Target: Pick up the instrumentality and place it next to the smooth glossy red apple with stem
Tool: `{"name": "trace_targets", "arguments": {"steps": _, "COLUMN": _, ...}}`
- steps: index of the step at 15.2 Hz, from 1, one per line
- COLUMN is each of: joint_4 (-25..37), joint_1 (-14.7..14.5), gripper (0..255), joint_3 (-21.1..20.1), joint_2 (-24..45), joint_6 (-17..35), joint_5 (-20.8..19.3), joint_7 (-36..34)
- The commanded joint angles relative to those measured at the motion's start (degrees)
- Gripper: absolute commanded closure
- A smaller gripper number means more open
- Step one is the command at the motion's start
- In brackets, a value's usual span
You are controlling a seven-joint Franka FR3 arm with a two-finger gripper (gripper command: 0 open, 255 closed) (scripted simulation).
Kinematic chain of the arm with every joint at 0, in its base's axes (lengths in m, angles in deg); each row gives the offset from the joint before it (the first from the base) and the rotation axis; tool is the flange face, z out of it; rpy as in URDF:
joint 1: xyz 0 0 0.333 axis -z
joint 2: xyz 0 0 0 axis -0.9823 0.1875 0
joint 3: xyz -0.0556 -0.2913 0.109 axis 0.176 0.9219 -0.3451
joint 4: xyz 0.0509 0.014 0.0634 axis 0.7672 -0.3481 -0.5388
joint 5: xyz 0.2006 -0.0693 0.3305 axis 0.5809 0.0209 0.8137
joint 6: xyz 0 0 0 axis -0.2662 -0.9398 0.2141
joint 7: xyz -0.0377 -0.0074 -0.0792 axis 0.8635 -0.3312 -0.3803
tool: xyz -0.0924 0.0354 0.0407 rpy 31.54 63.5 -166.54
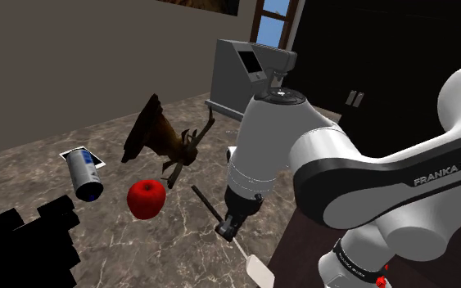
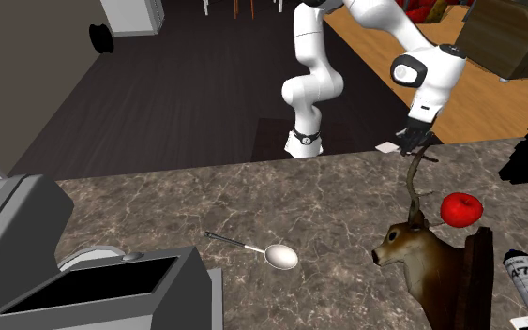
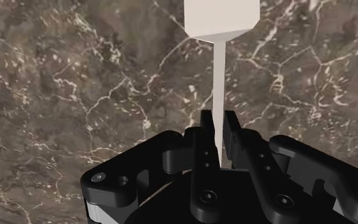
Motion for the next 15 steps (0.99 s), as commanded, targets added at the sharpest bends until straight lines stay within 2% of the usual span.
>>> {"name": "trace_targets", "arguments": {"steps": 1, "joint_4": -1.0, "joint_1": 0.1, "gripper": 255, "joint_3": -0.5, "joint_2": 0.9, "joint_6": 1.9, "joint_5": 0.0, "joint_7": -0.1}}
{"name": "trace_targets", "arguments": {"steps": 8, "joint_4": -4.0, "joint_1": 0.8, "gripper": 255, "joint_3": -2.5, "joint_2": 5.1, "joint_6": 9.0, "joint_5": -0.3, "joint_7": -1.0}}
{"name": "trace_targets", "arguments": {"steps": 15, "joint_4": -4.0, "joint_1": 0.8, "gripper": 255, "joint_3": -2.5, "joint_2": 5.1, "joint_6": 9.0, "joint_5": -0.3, "joint_7": -1.0}}
